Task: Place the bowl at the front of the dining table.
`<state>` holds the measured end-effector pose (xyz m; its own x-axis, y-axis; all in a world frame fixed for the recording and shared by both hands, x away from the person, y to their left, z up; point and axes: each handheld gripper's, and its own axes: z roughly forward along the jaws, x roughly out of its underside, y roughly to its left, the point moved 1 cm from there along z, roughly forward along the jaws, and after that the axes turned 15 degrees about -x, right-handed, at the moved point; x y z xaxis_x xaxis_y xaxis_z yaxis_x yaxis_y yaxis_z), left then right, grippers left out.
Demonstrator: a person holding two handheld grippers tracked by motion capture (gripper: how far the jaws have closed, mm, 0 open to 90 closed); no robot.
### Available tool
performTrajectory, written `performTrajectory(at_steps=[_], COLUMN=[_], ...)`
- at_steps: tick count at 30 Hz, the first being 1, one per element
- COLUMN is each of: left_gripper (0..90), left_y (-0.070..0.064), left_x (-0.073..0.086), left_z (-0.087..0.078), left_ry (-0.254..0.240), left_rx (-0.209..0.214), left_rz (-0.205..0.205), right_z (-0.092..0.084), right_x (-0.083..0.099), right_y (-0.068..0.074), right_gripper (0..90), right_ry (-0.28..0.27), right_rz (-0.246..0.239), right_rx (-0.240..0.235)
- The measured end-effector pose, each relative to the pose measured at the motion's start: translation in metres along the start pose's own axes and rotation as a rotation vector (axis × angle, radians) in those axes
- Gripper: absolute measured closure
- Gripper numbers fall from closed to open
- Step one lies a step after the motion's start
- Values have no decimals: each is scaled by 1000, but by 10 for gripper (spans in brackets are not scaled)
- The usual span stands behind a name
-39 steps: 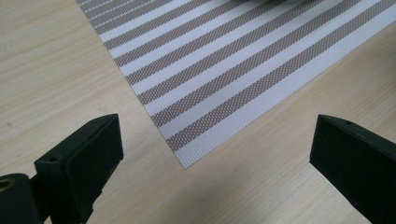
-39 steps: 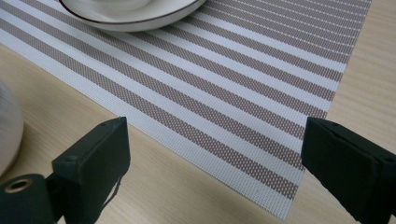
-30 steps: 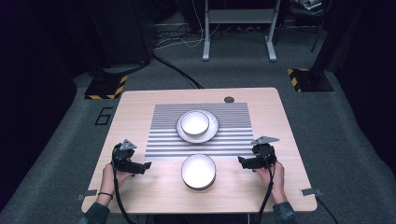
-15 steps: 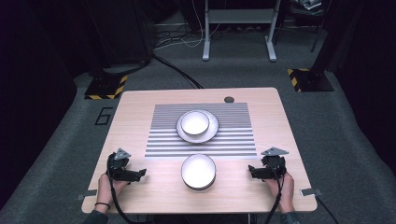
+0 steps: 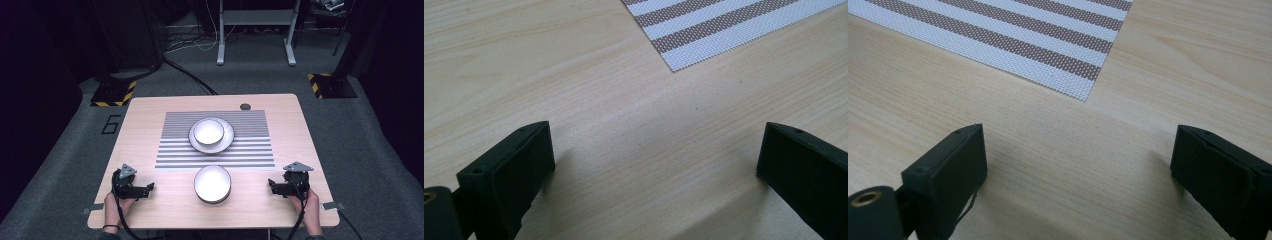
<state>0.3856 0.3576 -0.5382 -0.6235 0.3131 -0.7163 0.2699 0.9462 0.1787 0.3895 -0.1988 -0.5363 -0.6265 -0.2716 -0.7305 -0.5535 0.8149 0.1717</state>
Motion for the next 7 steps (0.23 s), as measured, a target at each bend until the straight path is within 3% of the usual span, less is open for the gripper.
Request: performTrajectory(at_steps=[7], left_gripper=[16], left_y=[1], left_x=[-1], left_z=[2], left_ry=[-3], left_rx=[2], left_rz=[-1], right_z=[0], right_x=[0], right_y=[0], right_gripper=[42], right_ry=[2], right_rz=[10], right_rx=[10])
